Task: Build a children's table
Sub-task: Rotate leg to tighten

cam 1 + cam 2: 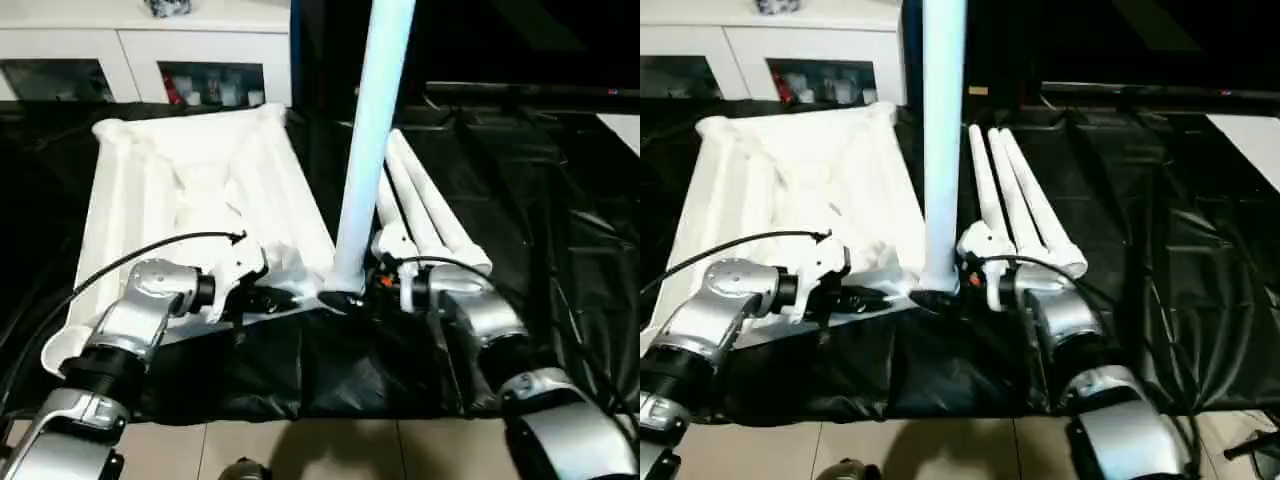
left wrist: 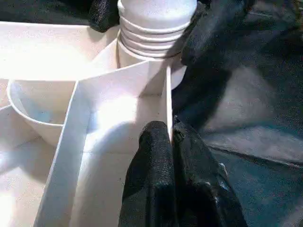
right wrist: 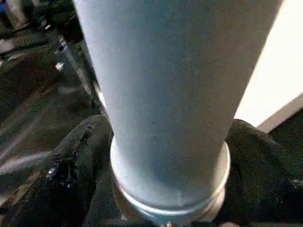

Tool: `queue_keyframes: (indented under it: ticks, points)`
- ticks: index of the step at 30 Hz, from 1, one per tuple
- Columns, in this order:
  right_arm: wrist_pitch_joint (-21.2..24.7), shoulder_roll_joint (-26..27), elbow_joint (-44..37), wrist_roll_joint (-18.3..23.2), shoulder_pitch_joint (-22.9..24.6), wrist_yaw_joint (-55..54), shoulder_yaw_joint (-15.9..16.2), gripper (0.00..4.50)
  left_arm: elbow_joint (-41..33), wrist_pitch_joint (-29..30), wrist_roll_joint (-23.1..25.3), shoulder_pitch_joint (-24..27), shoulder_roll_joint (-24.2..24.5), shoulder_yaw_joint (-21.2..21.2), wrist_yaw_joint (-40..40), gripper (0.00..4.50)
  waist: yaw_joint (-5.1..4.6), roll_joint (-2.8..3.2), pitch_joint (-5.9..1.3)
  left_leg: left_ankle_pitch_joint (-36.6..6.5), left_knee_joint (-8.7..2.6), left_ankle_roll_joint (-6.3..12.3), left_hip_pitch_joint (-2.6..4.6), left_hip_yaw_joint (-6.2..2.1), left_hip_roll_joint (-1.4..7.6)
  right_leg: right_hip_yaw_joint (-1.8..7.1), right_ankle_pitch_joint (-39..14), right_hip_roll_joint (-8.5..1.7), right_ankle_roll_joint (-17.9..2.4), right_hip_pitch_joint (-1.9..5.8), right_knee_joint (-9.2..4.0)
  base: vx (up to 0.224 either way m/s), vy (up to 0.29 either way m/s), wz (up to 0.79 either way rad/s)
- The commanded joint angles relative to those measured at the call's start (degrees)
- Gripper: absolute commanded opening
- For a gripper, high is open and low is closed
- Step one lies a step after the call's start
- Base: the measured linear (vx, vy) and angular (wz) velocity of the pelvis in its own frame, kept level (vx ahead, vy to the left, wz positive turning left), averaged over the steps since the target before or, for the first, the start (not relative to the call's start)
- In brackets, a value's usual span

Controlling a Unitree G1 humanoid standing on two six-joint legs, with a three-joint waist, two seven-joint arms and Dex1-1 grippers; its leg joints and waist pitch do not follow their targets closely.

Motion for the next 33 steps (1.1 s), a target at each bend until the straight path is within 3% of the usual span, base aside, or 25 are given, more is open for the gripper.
queue_keyframes:
  ticks: [1,12,15,18,21,24,27,33]
  points:
    - [1.32,-0.22,0.15,-1.46,1.5,1.82,2.18,3.77,-1.37,-2.14,-2.37,-1.62,-0.48,-0.14,-2.12,0.0,-0.1,0.08,-3.87,-13.48,-3.66,1.57,1.57,-1.04,2.68,2.32,-8.2,-3.88,-13.72,2.12,-4.17,0.0,0.0,0.0]
    - [2.94,0.63,0.47,-0.7,1.46,1.38,1.64,2.87,-0.12,-1.85,-2.26,-1.96,-0.76,-0.01,-2.3,0.0,-0.04,0.03,-3.88,-13.74,-3.71,1.22,1.56,-1.11,2.74,2.29,-8.72,-4.0,-13.92,2.16,-4.13,0.0,0.0,0.0]
    - [2.91,3.18,3.11,-1.26,0.67,-7.9,-0.28,2.75,1.26,-0.78,-0.23,-3.1,-2.72,0.23,3.77,0.0,-0.31,-0.05,-3.63,-15.03,-3.92,0.41,1.63,-1.11,2.69,2.39,-11.41,-4.05,-13.44,1.87,-4.41,0.0,0.0,0.0]
    - [3.03,5.48,5.97,-2.22,-0.43,-17.1,-1.62,2.7,2.91,0.26,1.11,-4.62,-5.03,0.78,9.46,0.0,-0.75,-0.25,-3.45,-17.97,-4.17,-1.56,2.07,-1.44,2.55,2.54,-17.62,-4.42,-11.96,1.7,-5.11,0.0,0.0,0.0]
    - [4.39,10.45,10.08,-2.63,-2.28,-30.73,-3.72,2.7,5.11,2.63,2.82,-7.47,-9.87,1.54,19.03,0.0,-1.55,-0.39,-3.33,-19.41,-4.32,-2.74,2.21,-1.67,2.48,2.53,-20.97,-4.33,-10.71,1.44,-5.43,0.0,0.0,0.0]
    - [4.09,13.09,11.07,-2.68,-2.95,-35.27,-4.09,2.7,5.32,3.38,3.09,-8.28,-12.11,1.43,21.58,0.0,-1.51,-0.4,-3.5,-19.24,-4.25,-2.24,2.04,-1.73,2.44,2.54,-21.13,-4.47,-9.7,1.52,-5.67,0.0,0.0,0.0]
    - [2.6,16.46,11.88,-2.69,-3.66,-39.31,-4.43,3.39,5.55,3.21,3.32,-8.86,-14.8,0.65,23.53,0.0,-1.58,-0.34,-3.55,-18.36,-4.27,-1.73,1.85,-1.6,2.43,2.56,-18.34,-4.31,-9.99,1.53,-5.53,0.0,0.0,0.0]
    - [0.6,14.43,10.09,-1.03,-3.13,-30.94,-4.8,3.81,4.68,0.36,2.62,-7.4,-13.3,-0.05,18.81,0.0,-1.44,-0.22,-3.75,-16.23,-4.08,-0.14,1.53,-1.41,2.38,2.5,-12.92,-4.08,-10.85,1.97,-5.07,0.0,0.0,0.0]
